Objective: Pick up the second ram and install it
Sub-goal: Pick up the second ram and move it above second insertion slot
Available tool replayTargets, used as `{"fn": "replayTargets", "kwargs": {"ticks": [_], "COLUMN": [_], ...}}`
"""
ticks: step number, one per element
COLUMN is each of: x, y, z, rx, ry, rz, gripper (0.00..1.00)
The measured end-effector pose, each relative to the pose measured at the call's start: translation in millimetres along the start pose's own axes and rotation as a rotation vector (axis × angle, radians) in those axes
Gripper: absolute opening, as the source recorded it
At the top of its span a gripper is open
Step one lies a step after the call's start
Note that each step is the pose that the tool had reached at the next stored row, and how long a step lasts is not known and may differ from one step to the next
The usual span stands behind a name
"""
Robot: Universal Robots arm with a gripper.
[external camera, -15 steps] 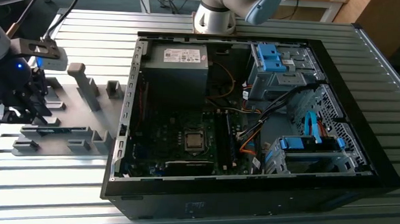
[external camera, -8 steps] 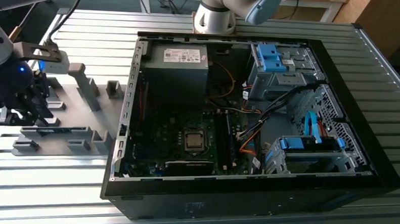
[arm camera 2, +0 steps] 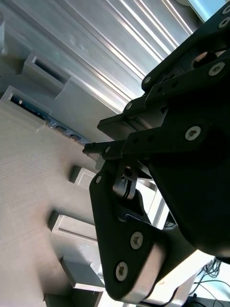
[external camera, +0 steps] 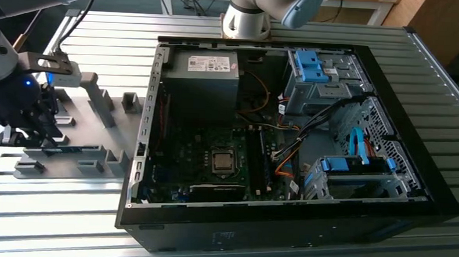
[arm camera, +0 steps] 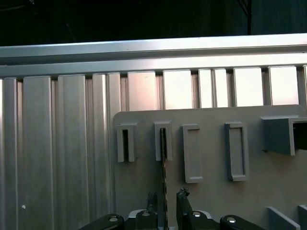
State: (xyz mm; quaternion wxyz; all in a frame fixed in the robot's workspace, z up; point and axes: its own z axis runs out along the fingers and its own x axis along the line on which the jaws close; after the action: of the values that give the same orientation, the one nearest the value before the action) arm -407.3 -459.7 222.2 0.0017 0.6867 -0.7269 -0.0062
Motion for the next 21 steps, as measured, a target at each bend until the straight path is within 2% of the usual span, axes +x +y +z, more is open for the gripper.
{"fn": "replayTargets", "kwargs": {"ticks": [8, 21], "x": [1.0, 1.2], "y": [1.0, 1.7], "z": [8.2, 21.0], "rx": [0.0049, 0.0071], "ry": [-0.0002, -0.0001], "rz": [-0.01, -0.018], "gripper": [0.3, 0.3]}}
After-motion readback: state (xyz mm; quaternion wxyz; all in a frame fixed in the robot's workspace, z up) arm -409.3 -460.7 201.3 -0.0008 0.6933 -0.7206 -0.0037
